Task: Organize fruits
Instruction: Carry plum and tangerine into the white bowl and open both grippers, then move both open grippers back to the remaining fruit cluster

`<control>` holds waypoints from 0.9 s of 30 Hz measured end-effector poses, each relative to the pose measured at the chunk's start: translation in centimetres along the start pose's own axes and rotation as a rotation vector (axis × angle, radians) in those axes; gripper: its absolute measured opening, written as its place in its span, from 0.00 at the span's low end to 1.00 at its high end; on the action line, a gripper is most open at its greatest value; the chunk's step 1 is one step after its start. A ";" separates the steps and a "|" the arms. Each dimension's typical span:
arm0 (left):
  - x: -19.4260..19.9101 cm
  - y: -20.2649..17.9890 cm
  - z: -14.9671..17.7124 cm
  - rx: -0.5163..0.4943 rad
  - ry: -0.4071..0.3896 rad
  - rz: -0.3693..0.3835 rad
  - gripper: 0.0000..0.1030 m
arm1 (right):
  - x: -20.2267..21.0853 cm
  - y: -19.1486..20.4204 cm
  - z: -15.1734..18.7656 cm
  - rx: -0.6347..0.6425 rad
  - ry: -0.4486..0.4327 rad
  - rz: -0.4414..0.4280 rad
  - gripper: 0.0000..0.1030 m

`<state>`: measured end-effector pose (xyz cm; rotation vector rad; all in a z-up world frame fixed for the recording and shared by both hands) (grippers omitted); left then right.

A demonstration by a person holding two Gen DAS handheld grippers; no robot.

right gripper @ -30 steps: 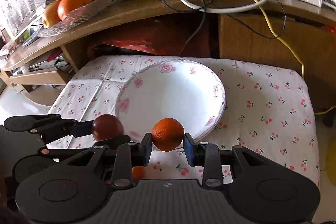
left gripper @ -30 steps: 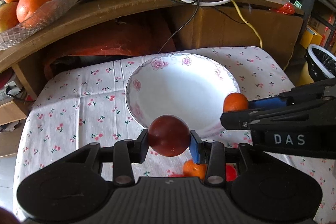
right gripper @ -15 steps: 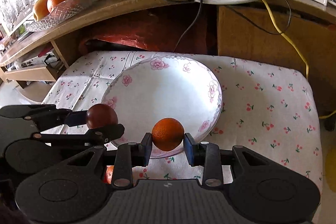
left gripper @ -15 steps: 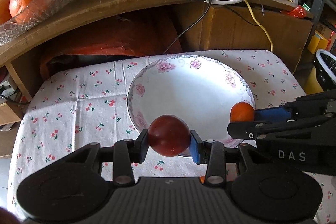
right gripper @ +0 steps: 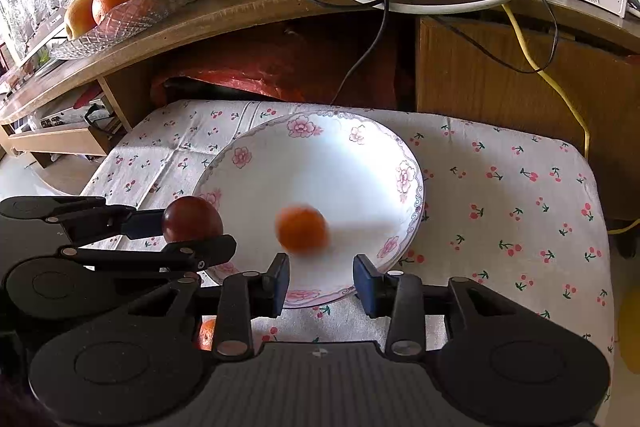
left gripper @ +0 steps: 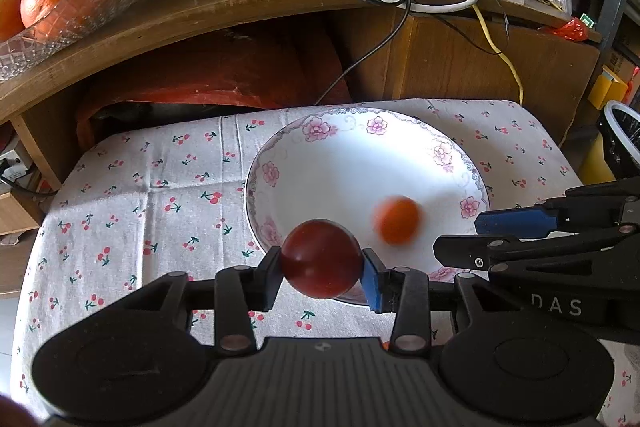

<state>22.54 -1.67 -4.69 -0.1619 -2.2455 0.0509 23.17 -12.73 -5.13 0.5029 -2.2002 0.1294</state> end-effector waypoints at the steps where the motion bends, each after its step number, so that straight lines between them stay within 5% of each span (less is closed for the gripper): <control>1: 0.0 0.0 0.0 0.001 0.000 0.000 0.47 | 0.0 0.0 0.0 0.000 -0.001 0.001 0.32; 27: 2.5 0.0 -0.2 -0.014 -0.044 0.025 0.49 | 1.8 0.9 0.5 0.024 -0.010 0.002 0.36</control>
Point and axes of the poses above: each gripper's, at about its wrist camera, not at the fingertips, and x roughly against the way its jaws point, y to its left, z to its underside, the point moved 6 cm from there along -x, roughly the way its jaws point, and after that the axes turned 6 degrees about x, right-handed, at the moved point
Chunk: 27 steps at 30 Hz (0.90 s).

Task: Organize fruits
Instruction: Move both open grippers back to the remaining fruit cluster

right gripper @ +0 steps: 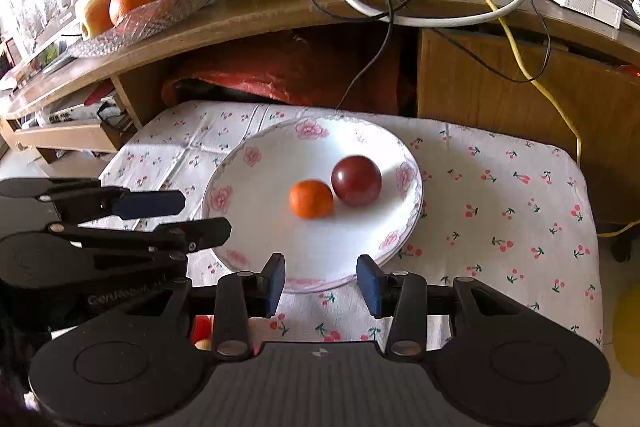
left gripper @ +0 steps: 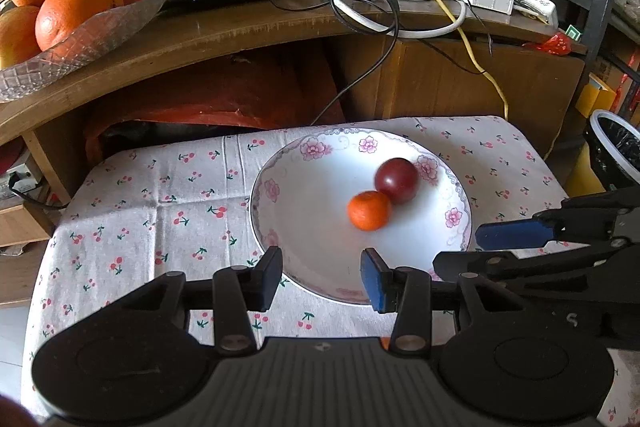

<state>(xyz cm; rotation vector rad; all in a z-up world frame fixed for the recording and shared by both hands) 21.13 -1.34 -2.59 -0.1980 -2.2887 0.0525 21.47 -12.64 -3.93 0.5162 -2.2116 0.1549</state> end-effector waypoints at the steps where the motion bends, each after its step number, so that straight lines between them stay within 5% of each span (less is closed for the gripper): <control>1: 0.1 0.0 0.1 -0.002 0.001 0.002 0.49 | 0.0 0.1 0.1 0.004 0.002 -0.002 0.36; 27: 4.1 3.4 5.1 -0.054 0.061 0.029 0.50 | 1.0 2.6 4.1 0.112 0.087 -0.082 0.37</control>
Point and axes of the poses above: each gripper's, at about its wrist camera, not at the fingertips, and x roughly against the way its jaws point, y to its left, z to its underside, the point moved 6 cm from there along -x, roughly the way its jaws point, and after that the axes turned 6 degrees about x, right-handed, at the moved point
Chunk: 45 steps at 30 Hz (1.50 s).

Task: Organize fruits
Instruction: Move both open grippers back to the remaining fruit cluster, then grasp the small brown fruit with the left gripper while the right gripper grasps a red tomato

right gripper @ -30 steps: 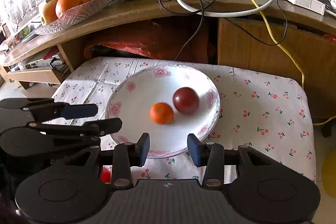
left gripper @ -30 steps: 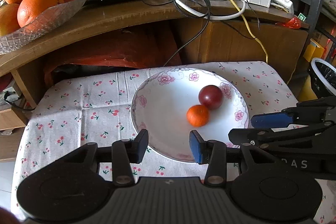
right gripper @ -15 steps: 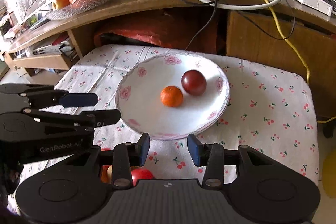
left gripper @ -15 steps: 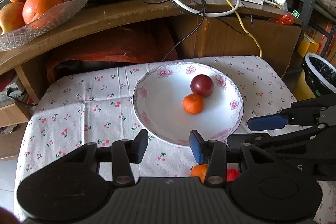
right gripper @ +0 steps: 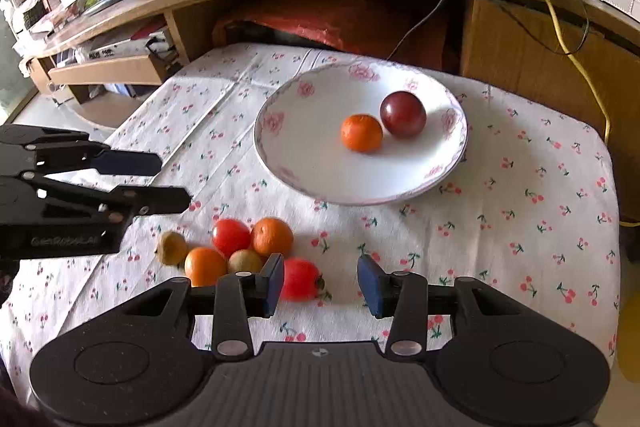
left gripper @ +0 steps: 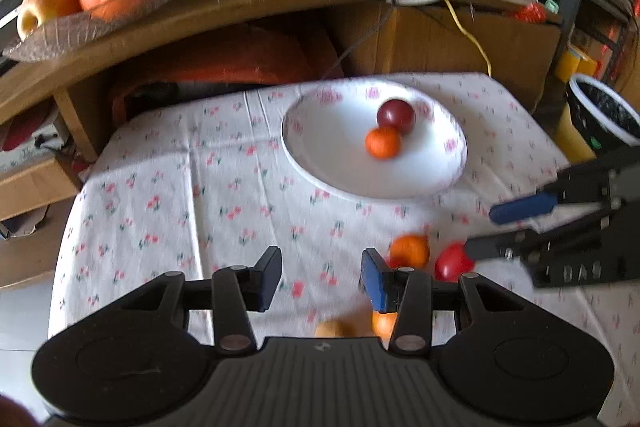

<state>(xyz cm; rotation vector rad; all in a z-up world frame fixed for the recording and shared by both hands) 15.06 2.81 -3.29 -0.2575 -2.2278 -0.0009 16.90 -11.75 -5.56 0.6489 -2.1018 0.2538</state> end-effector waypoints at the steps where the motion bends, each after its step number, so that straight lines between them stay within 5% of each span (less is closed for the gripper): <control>1: 0.1 0.1 0.5 -0.012 0.010 0.004 0.50 | 0.0 0.0 0.1 0.001 0.004 -0.002 0.37; 12: -0.7 -0.6 4.7 -0.131 0.102 0.032 0.50 | -0.2 0.5 0.7 0.016 0.025 -0.023 0.37; 20: -1.8 -0.7 4.6 -0.140 0.101 0.047 0.49 | -0.4 0.6 0.9 0.053 0.032 -0.032 0.41; 27: -1.6 -1.2 4.6 -0.154 0.099 0.056 0.34 | -0.9 1.0 1.0 0.088 0.039 -0.038 0.42; 45: -1.3 -0.9 4.8 -0.139 0.103 0.067 0.34 | -3.0 1.6 0.6 0.110 0.050 -0.012 0.43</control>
Point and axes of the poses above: each gripper's, at about its wrist camera, not at the fingertips, and x roughly against the way its jaws point, y to its left, z to its underside, the point moved 6 cm from there along -x, roughly the way its jaws point, and after that the axes turned 6 degrees about x, right-handed, at the moved point
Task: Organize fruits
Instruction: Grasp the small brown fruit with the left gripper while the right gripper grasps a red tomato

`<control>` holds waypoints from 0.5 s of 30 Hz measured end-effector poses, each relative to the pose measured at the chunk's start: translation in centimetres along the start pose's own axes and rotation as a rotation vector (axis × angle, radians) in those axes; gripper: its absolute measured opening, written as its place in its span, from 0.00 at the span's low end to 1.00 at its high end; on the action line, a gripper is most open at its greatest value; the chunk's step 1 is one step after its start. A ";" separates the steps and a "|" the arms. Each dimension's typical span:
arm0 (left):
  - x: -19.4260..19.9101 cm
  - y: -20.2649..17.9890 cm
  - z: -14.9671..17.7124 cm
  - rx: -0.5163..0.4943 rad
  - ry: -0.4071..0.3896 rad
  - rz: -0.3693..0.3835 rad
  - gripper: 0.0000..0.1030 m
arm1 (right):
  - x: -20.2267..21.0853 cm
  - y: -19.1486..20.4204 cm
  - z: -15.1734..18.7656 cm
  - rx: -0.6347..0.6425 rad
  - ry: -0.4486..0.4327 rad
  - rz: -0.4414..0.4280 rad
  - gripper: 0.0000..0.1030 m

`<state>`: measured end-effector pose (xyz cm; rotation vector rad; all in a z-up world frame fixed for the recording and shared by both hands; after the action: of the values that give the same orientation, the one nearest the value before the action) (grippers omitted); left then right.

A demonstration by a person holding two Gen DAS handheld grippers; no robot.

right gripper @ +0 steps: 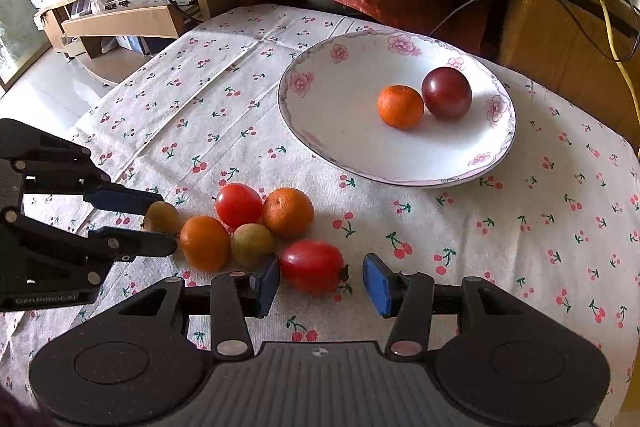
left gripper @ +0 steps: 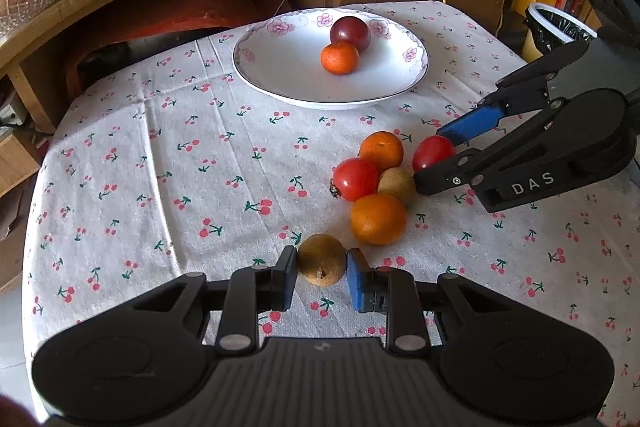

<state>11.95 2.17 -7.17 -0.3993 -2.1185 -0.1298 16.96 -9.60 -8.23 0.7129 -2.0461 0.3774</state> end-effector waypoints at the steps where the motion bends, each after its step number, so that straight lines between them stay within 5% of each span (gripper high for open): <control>1: 0.0 0.0 0.0 -0.003 0.000 -0.003 0.34 | -0.1 0.0 -0.1 -0.001 0.000 0.001 0.43; 5: -0.1 -0.1 0.1 -0.017 0.000 -0.011 0.35 | -0.1 0.1 0.0 0.005 0.007 0.010 0.42; 9: -0.1 0.1 0.0 -0.007 0.000 -0.013 0.35 | 0.0 0.3 -0.1 0.004 0.002 0.001 0.29; 15: -0.1 0.0 0.0 0.000 0.003 -0.017 0.34 | 0.2 0.5 0.0 0.010 0.019 0.009 0.29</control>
<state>12.05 2.14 -7.25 -0.3810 -2.1195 -0.1403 16.61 -9.30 -8.05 0.7035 -2.0318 0.3979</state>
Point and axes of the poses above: each gripper's, at about its wrist camera, not at the fingertips, and x roughly against the way its jaws point, y to its left, z to its underside, the point moved 6 cm from there along -x, roughly the way its jaws point, and after that the axes turned 6 degrees about x, right-handed, at the moved point
